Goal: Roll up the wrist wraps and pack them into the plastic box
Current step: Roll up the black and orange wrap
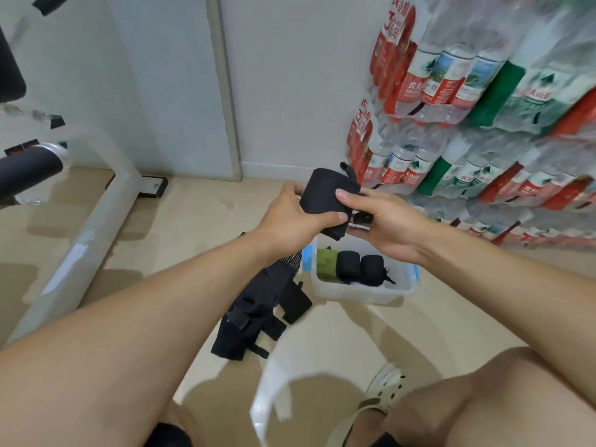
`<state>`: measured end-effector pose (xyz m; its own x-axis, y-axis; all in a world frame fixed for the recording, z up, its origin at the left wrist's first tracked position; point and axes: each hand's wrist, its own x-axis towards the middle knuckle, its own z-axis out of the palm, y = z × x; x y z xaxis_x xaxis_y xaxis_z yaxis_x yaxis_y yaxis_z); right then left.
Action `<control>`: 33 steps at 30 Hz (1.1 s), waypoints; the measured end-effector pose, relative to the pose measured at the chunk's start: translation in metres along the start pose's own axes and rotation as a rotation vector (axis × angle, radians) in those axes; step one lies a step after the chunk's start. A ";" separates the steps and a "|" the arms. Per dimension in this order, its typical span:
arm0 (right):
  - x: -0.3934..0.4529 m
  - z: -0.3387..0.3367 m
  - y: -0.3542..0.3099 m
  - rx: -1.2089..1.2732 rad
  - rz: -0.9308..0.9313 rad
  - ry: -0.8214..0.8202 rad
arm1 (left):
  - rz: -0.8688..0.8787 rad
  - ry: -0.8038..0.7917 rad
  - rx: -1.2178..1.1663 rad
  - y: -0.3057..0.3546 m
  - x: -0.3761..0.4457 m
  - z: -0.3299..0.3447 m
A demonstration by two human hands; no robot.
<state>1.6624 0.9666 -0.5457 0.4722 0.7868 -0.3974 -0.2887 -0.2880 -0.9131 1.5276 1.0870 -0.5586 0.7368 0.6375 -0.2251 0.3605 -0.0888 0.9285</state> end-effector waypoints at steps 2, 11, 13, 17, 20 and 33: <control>0.001 -0.006 0.001 0.009 -0.010 0.008 | 0.005 -0.020 0.011 0.002 0.003 0.006; 0.011 -0.013 0.010 -0.066 -0.014 -0.041 | 0.019 -0.051 0.189 0.000 0.005 0.002; 0.011 -0.009 0.011 -0.068 0.012 -0.057 | -0.002 -0.056 0.217 -0.002 0.005 0.002; 0.008 -0.002 0.012 -0.102 0.046 -0.088 | -0.012 -0.050 0.236 -0.004 0.004 0.003; 0.008 0.000 0.012 -0.113 0.039 -0.092 | -0.002 -0.037 0.218 -0.005 0.002 0.001; 0.014 0.014 0.010 -0.200 0.034 -0.089 | 0.144 -0.241 0.322 -0.009 -0.007 -0.029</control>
<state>1.6550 0.9822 -0.5588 0.3869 0.8176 -0.4264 -0.1277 -0.4105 -0.9029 1.5021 1.1058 -0.5569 0.8914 0.4076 -0.1979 0.3762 -0.4224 0.8247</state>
